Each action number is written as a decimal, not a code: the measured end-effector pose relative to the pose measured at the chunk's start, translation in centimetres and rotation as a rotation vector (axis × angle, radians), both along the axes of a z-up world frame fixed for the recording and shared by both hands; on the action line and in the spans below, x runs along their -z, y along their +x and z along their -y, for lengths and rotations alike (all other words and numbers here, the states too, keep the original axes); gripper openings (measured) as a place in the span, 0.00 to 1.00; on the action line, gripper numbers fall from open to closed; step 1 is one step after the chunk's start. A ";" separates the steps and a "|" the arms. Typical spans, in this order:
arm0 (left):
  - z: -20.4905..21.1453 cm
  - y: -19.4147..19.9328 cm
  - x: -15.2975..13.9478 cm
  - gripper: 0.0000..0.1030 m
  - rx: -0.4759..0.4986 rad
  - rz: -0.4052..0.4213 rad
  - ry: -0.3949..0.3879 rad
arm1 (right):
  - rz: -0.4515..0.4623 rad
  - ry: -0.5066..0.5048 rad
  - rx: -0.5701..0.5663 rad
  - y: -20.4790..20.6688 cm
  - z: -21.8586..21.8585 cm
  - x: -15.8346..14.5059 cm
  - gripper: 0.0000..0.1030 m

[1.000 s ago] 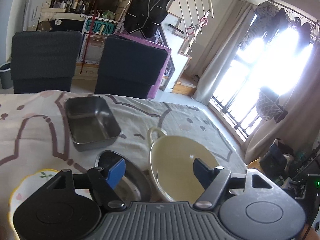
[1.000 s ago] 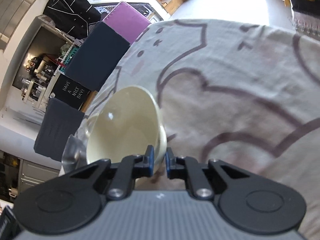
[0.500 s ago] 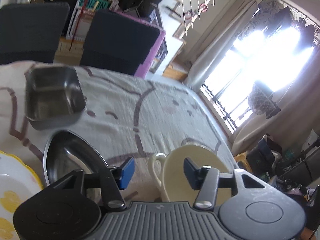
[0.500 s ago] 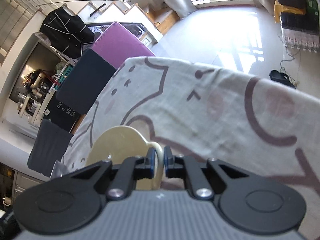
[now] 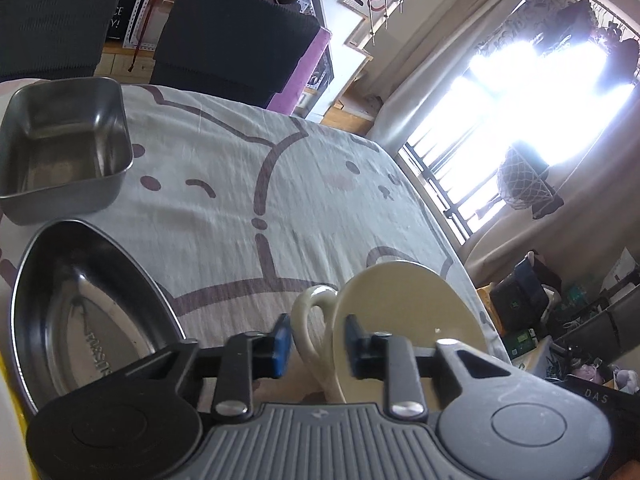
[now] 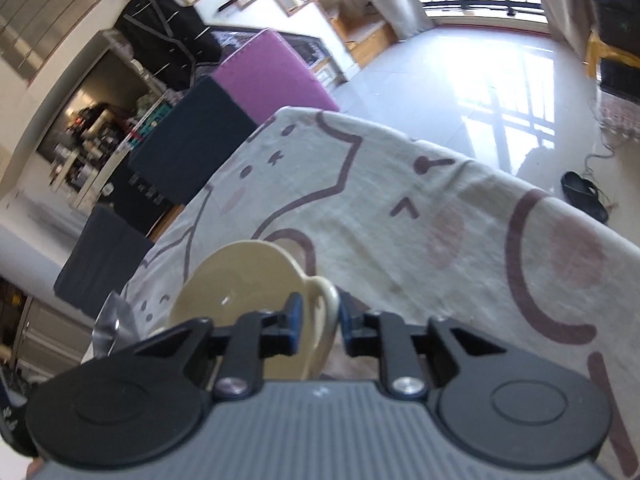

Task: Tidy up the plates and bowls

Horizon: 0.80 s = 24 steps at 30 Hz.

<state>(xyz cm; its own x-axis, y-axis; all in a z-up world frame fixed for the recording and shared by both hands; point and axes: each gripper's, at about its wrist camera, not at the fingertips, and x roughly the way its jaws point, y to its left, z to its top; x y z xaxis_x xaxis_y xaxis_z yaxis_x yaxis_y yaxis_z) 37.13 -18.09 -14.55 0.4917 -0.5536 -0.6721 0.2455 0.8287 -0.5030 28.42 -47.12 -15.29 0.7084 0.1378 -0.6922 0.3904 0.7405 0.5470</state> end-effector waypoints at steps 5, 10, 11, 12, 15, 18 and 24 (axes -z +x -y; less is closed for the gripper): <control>0.7 -0.4 -0.3 0.22 0.034 0.012 0.072 | -0.080 -0.072 -0.089 1.1 -1.6 0.7 0.25; 0.9 -0.9 -0.7 0.23 0.064 -0.016 0.112 | -0.103 -0.122 -0.123 1.2 -2.2 0.4 0.20; 0.8 -1.1 -0.8 0.23 0.073 -0.023 0.120 | -0.110 -0.126 -0.125 1.1 -2.3 0.3 0.20; 0.8 -1.4 -0.8 0.23 0.083 -0.032 0.127 | -0.119 -0.128 -0.127 1.0 -2.3 0.3 0.20; 0.7 -2.4 -0.9 0.24 0.124 -0.047 0.152 | -0.157 -0.133 -0.143 0.6 -2.5 0.0 0.20; 0.2 -2.9 -0.9 0.25 0.136 -0.073 0.140 | -0.185 -0.128 -0.173 0.0 -2.7 -0.1 0.20; -0.6 -2.7 -1.0 0.33 0.088 -0.051 0.116 | -0.161 -0.147 -0.155 -0.9 -2.5 -0.6 0.26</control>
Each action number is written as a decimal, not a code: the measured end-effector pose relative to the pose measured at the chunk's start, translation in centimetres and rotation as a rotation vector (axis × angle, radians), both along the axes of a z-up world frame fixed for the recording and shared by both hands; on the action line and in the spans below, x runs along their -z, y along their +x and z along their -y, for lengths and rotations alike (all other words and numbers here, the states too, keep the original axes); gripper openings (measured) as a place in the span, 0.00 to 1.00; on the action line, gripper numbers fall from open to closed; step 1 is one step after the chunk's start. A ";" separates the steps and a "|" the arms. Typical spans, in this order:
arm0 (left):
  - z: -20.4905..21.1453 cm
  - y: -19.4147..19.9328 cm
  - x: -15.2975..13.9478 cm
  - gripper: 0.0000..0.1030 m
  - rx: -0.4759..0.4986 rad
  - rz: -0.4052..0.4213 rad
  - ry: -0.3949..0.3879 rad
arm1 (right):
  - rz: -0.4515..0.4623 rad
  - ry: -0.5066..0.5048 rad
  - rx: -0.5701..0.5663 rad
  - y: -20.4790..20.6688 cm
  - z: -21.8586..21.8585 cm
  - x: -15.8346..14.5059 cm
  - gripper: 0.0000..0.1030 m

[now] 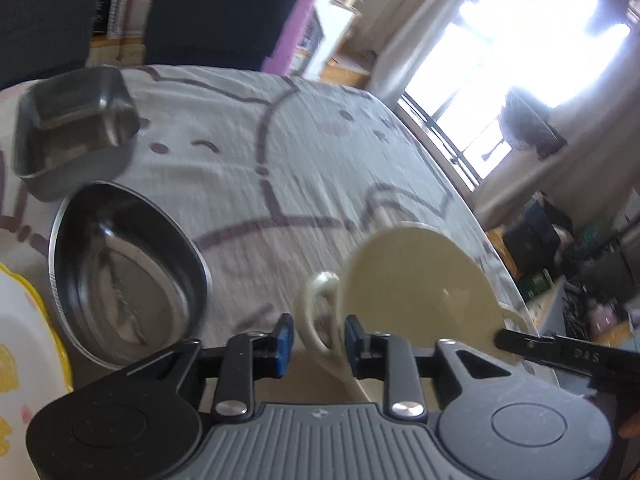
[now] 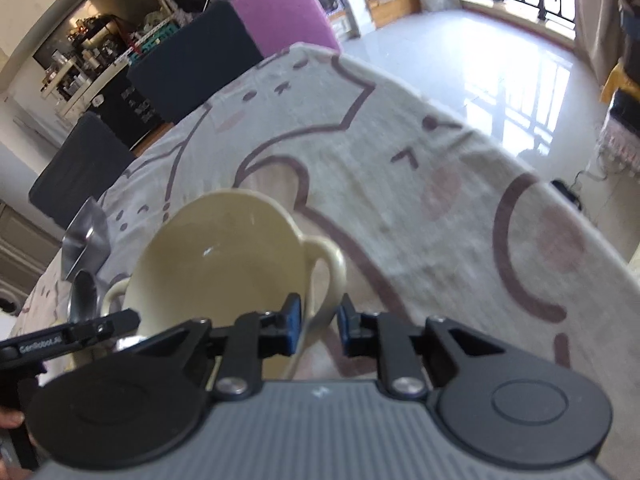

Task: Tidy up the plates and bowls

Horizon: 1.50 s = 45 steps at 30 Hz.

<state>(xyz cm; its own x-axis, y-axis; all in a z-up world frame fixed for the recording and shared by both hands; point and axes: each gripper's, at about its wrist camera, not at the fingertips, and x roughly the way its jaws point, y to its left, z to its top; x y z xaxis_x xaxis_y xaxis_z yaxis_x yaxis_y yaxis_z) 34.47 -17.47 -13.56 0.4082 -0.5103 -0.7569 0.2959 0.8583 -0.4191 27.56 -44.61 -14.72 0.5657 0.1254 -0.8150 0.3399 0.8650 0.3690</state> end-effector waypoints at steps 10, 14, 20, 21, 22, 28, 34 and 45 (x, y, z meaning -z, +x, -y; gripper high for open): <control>-0.2 1.2 0.1 0.46 0.003 -0.012 -0.025 | 0.023 -0.009 0.014 0.7 0.5 0.0 0.26; 0.3 1.6 0.6 0.46 0.018 -0.071 -0.037 | 0.022 -0.024 -0.002 0.8 0.3 0.2 0.25; 0.6 1.7 0.1 0.83 -0.021 -0.071 -0.059 | 0.028 -0.030 -0.002 0.8 0.1 0.2 0.26; 0.6 1.6 -0.1 0.85 -0.032 -0.051 -0.056 | 0.028 -0.026 0.000 0.8 0.1 0.2 0.26; 0.6 1.5 -0.3 0.85 -0.033 -0.038 -0.063 | 0.029 -0.023 0.005 0.8 0.2 0.2 0.26; 1.0 1.4 -0.6 0.54 0.011 -0.013 0.011 | 0.014 -0.033 -0.004 1.0 0.1 0.1 0.25; 0.7 1.6 0.0 0.34 0.013 -0.022 0.029 | 0.013 -0.040 -0.016 1.2 0.0 0.1 0.26; 1.2 1.6 0.0 0.25 0.043 -0.008 0.027 | 0.028 -0.026 -0.032 1.0 0.4 0.1 0.25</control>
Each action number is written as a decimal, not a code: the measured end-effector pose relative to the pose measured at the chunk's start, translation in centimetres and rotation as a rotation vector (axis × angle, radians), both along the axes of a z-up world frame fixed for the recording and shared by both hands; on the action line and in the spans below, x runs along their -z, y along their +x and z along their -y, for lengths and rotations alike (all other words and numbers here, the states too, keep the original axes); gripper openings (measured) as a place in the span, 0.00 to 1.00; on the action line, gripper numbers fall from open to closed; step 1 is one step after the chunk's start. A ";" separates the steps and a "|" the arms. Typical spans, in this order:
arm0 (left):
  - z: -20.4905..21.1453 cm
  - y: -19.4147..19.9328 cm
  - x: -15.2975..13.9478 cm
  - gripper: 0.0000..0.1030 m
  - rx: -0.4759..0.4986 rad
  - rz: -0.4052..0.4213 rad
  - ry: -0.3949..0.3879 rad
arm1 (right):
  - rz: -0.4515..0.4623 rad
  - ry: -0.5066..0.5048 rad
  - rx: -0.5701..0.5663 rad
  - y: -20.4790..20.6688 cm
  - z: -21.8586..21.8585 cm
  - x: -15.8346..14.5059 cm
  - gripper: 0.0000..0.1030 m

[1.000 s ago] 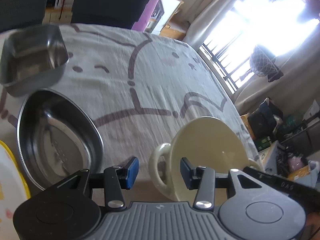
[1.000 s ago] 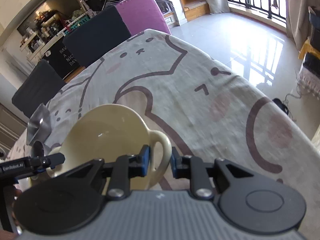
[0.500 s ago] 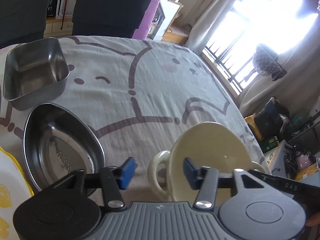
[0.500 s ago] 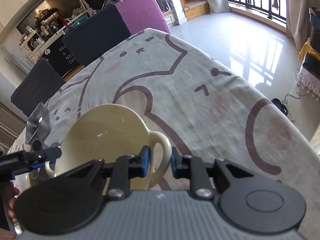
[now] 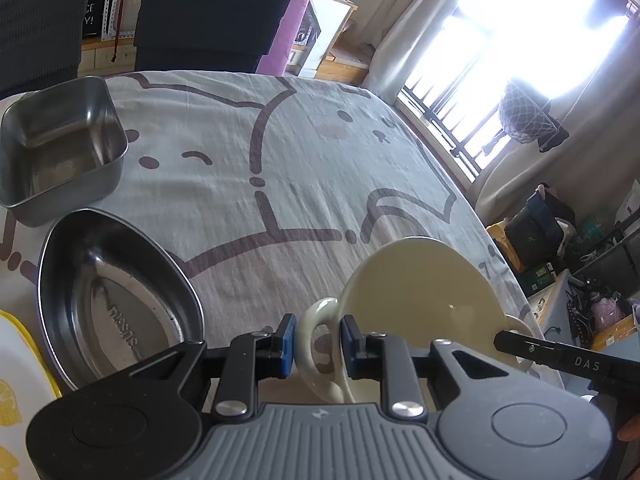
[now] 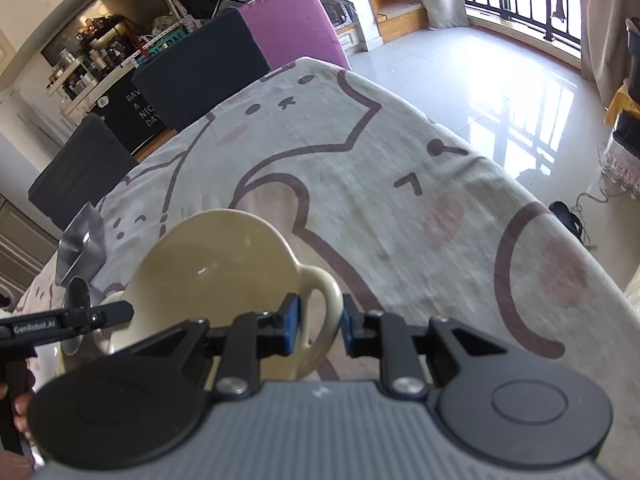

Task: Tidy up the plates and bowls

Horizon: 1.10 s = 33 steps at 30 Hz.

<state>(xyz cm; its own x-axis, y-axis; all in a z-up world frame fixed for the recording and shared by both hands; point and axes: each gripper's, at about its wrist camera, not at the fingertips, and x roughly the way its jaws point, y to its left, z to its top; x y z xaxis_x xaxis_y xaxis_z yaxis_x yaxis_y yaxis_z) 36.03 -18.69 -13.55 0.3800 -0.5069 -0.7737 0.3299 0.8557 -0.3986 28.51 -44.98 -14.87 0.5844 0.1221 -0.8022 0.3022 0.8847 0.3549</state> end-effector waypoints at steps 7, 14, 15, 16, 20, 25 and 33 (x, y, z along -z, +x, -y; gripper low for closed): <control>0.3 0.1 0.3 0.26 0.004 0.001 0.003 | -0.007 -0.017 -0.025 0.1 -0.2 -0.2 0.25; 0.5 -0.2 0.3 0.26 0.006 0.027 0.010 | -0.016 -0.062 -0.050 0.2 -0.8 -0.4 0.26; 0.6 -0.3 0.3 0.26 0.008 0.032 0.014 | -0.018 -0.068 -0.052 0.3 -0.9 -0.4 0.26; 0.7 -0.4 0.3 0.26 0.011 0.035 0.018 | -0.020 -0.073 -0.052 0.2 -1.0 -0.4 0.26; 0.8 -0.7 0.0 0.26 0.021 0.036 0.030 | -0.019 -0.091 -0.062 0.0 -1.1 -0.6 0.26; 0.7 -1.6 -1.3 0.26 0.008 0.051 0.029 | 0.009 -0.102 -0.067 -0.8 -1.1 -1.3 0.26; -1.0 -3.5 -4.5 0.26 -0.034 0.088 0.011 | 0.082 -0.120 -0.102 -2.5 -2.1 -4.0 0.26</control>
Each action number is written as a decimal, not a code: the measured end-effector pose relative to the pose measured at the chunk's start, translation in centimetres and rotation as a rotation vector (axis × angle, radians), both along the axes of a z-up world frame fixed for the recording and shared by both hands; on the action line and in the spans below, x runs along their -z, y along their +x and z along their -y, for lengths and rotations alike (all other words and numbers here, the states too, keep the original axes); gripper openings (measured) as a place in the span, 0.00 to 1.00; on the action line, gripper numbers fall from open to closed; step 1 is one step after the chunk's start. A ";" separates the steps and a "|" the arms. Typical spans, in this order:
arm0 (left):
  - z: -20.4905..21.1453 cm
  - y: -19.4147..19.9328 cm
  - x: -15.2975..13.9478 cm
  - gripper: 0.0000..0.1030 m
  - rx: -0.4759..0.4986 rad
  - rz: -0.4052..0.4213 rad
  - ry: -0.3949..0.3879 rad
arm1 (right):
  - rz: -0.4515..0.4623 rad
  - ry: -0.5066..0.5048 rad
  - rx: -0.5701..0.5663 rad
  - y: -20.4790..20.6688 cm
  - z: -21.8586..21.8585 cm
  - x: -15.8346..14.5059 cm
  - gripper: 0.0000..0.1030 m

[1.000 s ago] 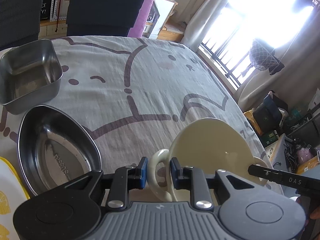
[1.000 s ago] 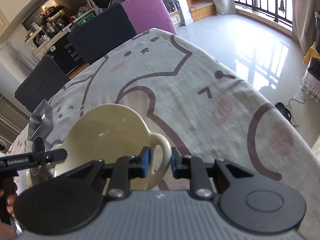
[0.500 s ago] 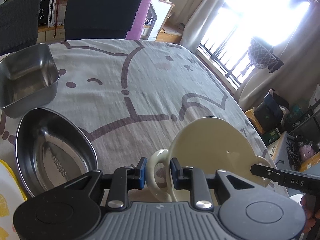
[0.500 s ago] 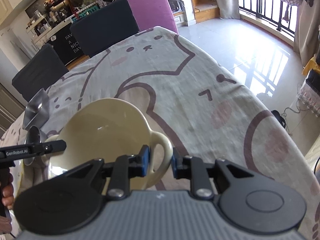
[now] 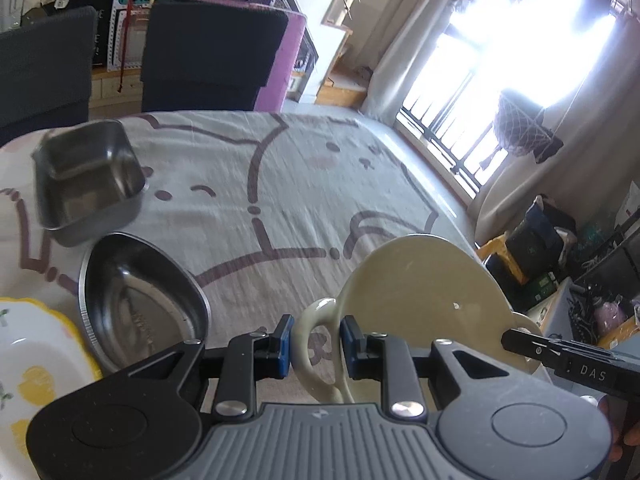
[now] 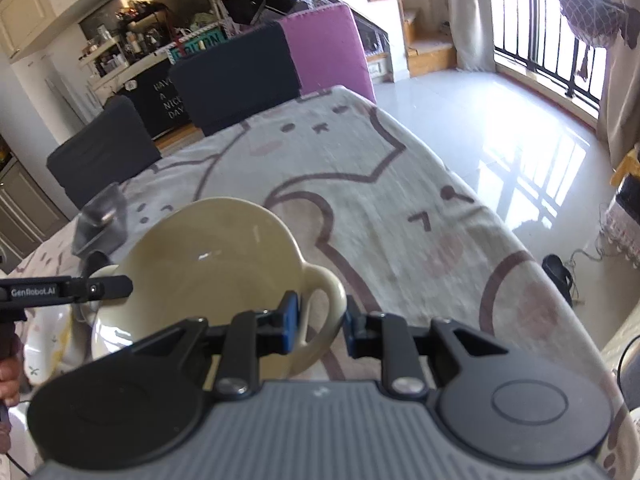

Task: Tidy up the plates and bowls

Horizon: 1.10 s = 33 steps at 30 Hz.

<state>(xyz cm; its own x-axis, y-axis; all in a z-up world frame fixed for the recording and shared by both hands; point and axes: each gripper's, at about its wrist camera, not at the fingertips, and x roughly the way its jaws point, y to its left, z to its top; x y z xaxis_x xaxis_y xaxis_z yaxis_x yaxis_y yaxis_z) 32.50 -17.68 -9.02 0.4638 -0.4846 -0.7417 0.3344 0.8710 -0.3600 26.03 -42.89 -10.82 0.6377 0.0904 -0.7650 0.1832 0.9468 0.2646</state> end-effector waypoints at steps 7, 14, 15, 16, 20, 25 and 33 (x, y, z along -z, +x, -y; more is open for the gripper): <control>-2.8 -2.9 -2.9 0.26 -0.052 0.035 -0.004 | 0.055 0.014 -0.029 -1.8 -2.2 -3.2 0.26; -6.7 -6.0 -5.2 0.26 -0.116 0.062 -0.001 | 0.094 0.033 -0.067 -3.5 -5.2 -5.5 0.25; -7.3 -6.4 -5.5 0.26 -0.126 0.067 0.001 | 0.098 0.037 -0.077 -3.8 -5.7 -5.8 0.25; -7.9 -7.0 -5.8 0.26 -0.135 0.070 0.003 | 0.101 0.040 -0.086 -4.0 -6.1 -6.0 0.25; -10.5 -8.9 -6.5 0.26 -0.178 0.078 0.011 | 0.113 0.053 -0.127 -4.7 -8.2 -6.7 0.25; -13.9 -11.3 -7.2 0.26 -0.232 0.091 0.022 | 0.114 0.075 -0.177 -5.2 -11.0 -7.3 0.25; -19.8 -15.3 -7.1 0.26 -0.339 0.091 0.012 | 0.116 0.094 -0.275 -5.3 -16.1 -7.6 0.25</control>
<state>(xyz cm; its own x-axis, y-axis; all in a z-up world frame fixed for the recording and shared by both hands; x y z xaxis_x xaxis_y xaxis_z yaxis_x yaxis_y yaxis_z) 17.18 2.09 -1.88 0.6612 -0.2831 -0.6948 0.0555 0.9420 -0.3310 20.71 -26.79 -3.27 0.6619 0.3383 -0.6689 -0.1125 0.9271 0.3575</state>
